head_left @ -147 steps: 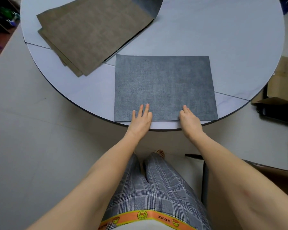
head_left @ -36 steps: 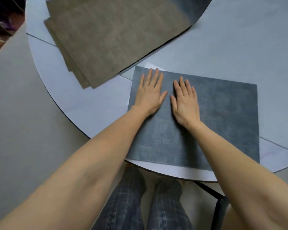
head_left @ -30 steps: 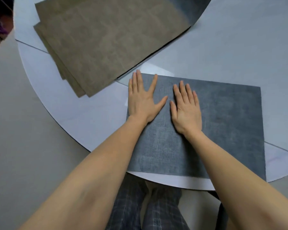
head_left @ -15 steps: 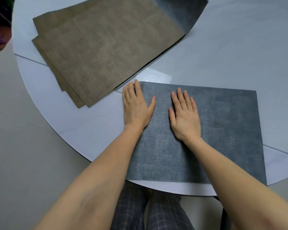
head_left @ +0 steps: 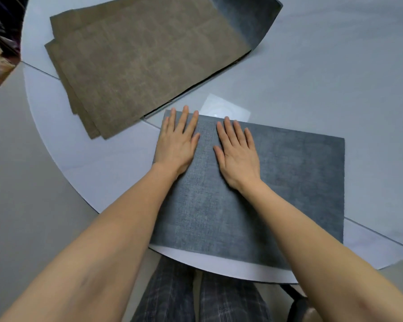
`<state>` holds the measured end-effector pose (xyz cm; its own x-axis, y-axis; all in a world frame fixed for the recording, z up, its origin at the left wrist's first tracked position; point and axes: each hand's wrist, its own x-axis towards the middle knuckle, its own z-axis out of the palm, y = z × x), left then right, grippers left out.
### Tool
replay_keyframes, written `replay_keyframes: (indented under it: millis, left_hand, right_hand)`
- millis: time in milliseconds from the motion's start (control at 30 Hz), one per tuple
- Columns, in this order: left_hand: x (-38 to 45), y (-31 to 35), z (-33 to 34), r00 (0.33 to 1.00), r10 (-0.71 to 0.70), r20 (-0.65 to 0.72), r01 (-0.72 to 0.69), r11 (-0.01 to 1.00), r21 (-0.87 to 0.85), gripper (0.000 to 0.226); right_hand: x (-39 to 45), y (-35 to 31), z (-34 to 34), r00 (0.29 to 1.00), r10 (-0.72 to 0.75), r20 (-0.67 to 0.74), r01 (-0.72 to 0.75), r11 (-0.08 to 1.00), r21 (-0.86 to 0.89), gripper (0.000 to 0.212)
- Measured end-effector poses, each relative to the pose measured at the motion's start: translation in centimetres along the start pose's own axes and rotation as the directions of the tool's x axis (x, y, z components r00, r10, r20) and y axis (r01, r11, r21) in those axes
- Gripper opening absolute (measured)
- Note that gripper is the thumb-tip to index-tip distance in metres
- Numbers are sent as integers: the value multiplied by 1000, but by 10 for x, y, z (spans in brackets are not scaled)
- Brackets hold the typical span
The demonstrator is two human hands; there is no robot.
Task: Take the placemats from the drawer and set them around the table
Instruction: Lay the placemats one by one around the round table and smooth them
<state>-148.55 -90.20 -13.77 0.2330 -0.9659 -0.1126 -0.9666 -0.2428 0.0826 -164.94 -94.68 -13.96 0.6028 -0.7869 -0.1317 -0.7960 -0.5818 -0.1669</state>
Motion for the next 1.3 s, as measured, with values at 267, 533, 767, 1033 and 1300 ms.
replay_keyframes:
  millis: [267,533,767,1033,1300]
  left_hand:
    - [10,68,-21,884,-383,269,393,919,17,73]
    - [16,170,-14,938,-84,337,107,993,-51,73]
    - [14,168,-13,935,-95,341,106,994,-15,74]
    - [15,168,-13,937,-95,336,100,995,4,73]
    - [23,133,-43,970,-39,238,58,996,-73,54]
  right_hand:
    - [-76,153,-24,958,288,8,-288,958,13,72]
    - [-59,146,-30,978,210,16,-210,977,21,62]
    - [-68,216,-33,961,274,22,-275,959,65,60]
    - [-59,172,-25,999,43,17,-44,997,69,65]
    - [-48,152,-50,957,279,-74,-270,956,113,61]
